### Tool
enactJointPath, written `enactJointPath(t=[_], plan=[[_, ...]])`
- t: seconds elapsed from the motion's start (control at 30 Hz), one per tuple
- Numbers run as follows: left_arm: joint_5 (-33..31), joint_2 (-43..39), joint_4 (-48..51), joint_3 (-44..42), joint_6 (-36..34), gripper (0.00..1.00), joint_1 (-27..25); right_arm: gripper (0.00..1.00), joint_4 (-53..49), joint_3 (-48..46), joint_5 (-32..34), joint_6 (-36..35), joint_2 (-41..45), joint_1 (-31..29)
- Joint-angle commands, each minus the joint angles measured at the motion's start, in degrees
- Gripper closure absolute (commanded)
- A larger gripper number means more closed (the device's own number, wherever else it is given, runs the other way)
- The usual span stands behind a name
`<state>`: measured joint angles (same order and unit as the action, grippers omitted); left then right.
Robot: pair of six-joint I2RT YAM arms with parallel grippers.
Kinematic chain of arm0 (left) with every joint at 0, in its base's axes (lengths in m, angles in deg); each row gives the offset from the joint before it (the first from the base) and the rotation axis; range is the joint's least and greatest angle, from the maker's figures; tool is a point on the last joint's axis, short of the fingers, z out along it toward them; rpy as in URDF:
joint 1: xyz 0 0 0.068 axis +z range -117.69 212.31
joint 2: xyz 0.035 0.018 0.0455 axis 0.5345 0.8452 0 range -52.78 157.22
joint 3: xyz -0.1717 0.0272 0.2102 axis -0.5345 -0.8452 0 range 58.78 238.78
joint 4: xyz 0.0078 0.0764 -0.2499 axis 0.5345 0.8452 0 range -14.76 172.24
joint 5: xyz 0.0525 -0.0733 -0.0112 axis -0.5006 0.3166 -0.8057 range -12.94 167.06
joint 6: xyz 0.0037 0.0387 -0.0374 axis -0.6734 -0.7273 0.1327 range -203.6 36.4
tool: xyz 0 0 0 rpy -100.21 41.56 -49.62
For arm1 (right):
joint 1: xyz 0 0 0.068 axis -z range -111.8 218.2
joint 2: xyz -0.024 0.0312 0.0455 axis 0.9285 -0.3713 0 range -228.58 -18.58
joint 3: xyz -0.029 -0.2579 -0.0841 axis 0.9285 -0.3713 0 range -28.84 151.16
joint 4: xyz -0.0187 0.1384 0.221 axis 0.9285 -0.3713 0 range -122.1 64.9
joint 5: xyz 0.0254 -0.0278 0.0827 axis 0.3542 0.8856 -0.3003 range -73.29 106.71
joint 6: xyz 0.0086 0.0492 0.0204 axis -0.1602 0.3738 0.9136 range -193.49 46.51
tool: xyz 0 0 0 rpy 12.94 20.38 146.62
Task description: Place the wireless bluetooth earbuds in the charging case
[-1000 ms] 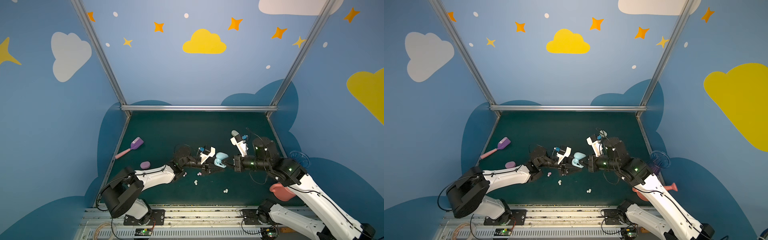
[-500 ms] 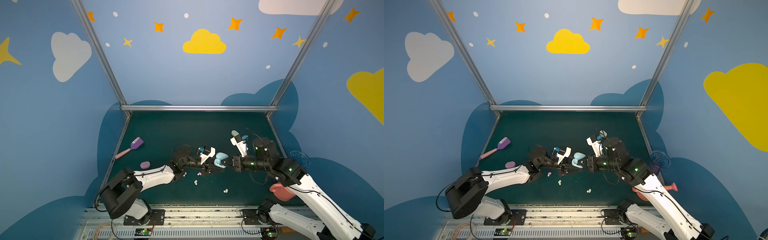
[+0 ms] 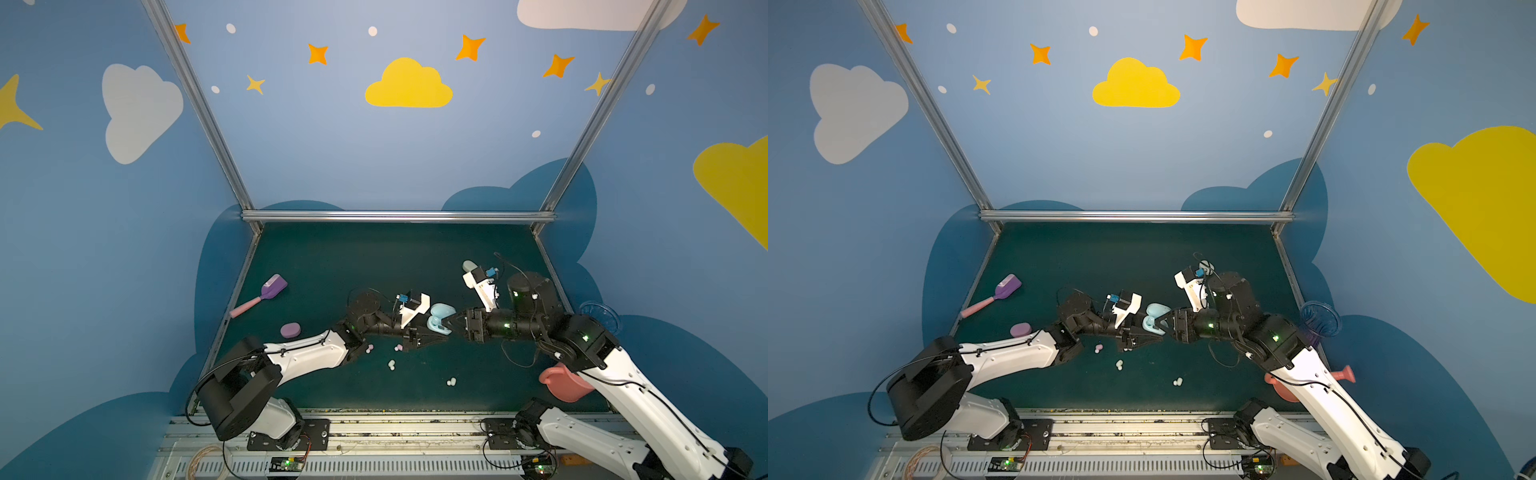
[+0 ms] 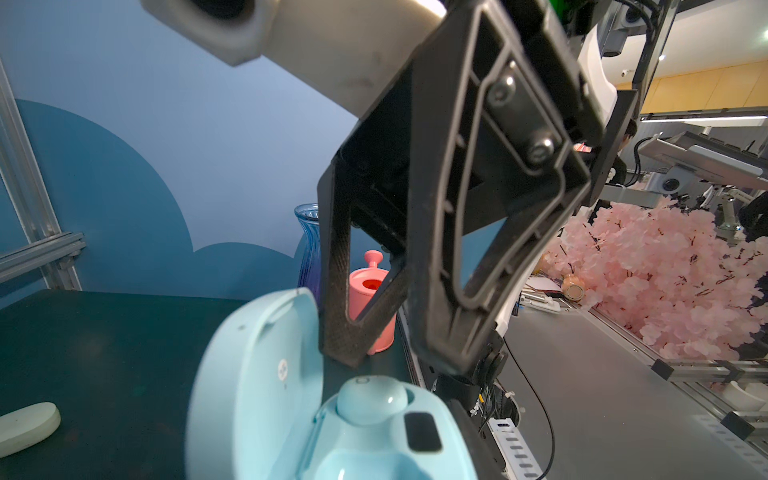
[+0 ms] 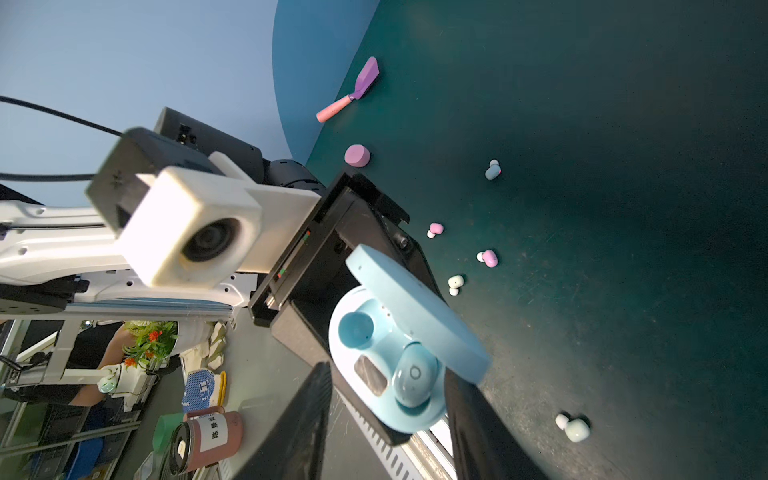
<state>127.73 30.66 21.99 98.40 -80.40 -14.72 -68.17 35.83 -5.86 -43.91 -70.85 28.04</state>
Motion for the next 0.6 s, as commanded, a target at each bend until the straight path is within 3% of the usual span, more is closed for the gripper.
enactJointPath(t=[0.0, 0.2, 0.57], plan=[[0.4, -1.3, -0.4, 0.3, -1.4, 0.96, -0.4, 0.50, -0.7, 1.8, 0.6, -0.3, -0.1, 0.3], [-4.1, -2.7, 3.4, -0.7, -2.8, 0.96, 0.8, 0.47, -1.7, 2.2, -0.4, 0.0, 0.7, 0.1], [-10.8, -11.1, 10.1, -6.6, 3.4, 0.96, 9.1, 0.39, 1.0, -3.3, 0.8, 1.8, 1.3, -2.7]])
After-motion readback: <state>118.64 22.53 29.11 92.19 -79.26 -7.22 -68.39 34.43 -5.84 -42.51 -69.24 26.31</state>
